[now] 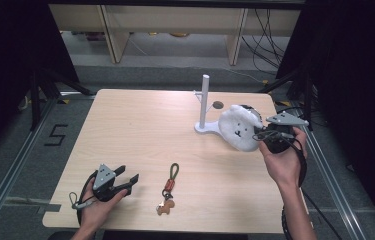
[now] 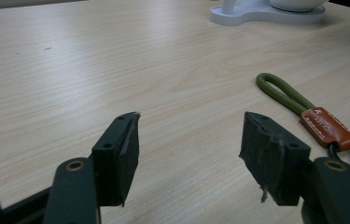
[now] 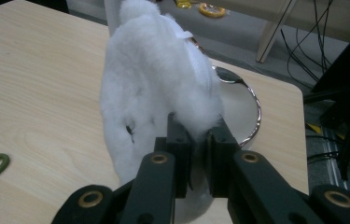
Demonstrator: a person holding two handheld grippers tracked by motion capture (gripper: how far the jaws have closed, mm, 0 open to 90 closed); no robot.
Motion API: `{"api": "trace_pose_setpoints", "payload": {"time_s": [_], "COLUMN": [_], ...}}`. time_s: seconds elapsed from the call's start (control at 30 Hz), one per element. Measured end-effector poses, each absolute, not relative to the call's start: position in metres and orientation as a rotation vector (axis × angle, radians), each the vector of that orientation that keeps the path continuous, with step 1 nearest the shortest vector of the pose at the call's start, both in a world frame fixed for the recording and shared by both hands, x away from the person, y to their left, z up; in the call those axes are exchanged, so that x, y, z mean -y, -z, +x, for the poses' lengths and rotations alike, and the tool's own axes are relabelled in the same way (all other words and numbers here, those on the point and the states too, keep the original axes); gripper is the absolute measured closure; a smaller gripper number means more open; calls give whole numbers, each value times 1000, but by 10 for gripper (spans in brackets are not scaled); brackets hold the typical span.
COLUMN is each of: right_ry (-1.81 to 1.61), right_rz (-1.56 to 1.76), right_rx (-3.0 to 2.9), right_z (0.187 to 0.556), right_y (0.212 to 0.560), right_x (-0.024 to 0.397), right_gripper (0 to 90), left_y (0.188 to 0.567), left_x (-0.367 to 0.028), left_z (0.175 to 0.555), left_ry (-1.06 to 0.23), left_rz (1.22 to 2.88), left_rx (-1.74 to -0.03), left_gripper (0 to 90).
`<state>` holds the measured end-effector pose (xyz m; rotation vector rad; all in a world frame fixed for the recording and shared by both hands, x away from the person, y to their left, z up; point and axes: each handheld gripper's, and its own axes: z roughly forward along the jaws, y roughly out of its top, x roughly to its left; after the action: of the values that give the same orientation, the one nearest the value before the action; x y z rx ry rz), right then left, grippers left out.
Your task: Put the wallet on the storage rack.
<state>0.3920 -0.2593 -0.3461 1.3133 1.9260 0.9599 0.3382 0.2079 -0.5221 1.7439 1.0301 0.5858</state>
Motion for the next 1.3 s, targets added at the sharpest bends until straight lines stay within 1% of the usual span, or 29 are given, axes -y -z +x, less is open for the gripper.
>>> {"api": "trace_pose_setpoints", "payload": {"time_s": [0.47, 0.73, 1.2, 1.3], "right_ry": [-943, -928, -902, -893], "right_rz": [1251, 1287, 1226, 1255], "right_rx": [-1901, -1876, -1829, -1850], "right_z": [410, 418, 441, 442], "right_y": [347, 349, 351, 350], "right_x": [267, 270, 274, 274], "right_gripper": [833, 833, 833, 833], "left_y": [522, 522, 522, 522], "left_x": [-208, -208, -208, -208], "left_z": [338, 338, 337, 337], "left_ry": [-586, -586, -595, -594], "left_rz": [1740, 1740, 1745, 1743], "left_rx": [-1024, -1024, -1031, -1032], "left_gripper": [364, 364, 364, 364]}}
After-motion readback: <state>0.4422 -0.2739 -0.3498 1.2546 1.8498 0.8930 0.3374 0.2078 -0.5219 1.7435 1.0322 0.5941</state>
